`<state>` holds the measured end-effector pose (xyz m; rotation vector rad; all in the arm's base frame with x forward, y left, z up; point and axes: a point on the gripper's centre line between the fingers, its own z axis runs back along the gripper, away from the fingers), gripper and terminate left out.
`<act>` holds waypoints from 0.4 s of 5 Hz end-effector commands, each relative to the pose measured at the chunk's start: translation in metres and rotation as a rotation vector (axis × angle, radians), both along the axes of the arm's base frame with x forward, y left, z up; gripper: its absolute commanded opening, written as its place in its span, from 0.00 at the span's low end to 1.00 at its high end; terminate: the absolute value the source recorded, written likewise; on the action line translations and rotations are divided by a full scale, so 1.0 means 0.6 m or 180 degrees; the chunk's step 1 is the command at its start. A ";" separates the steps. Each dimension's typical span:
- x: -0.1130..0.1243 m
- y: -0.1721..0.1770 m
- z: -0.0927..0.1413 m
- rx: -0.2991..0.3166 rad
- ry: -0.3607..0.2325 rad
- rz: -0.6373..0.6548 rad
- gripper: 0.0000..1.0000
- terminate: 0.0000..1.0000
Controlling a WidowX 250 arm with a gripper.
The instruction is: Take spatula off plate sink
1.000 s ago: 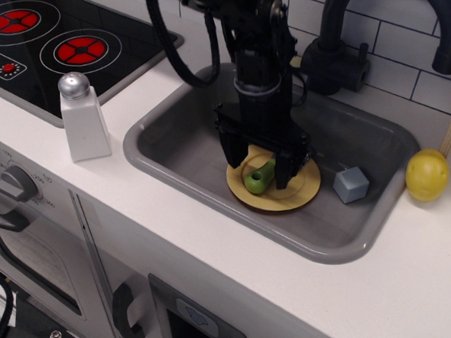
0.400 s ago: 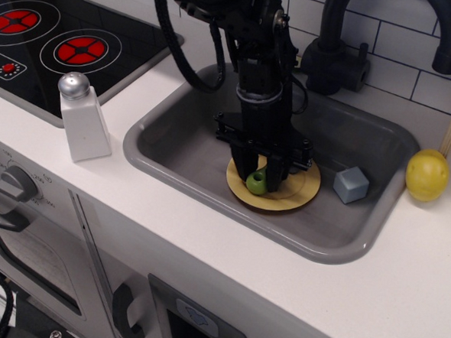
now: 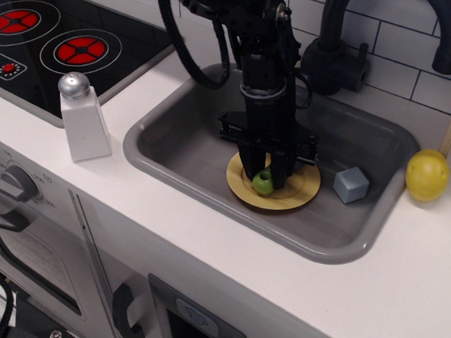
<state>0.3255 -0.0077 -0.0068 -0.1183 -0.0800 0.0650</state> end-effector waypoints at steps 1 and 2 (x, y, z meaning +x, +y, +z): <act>0.016 0.004 0.076 -0.0077 -0.0419 0.0059 0.00 0.00; 0.002 0.025 0.085 -0.0060 -0.0432 0.0120 0.00 0.00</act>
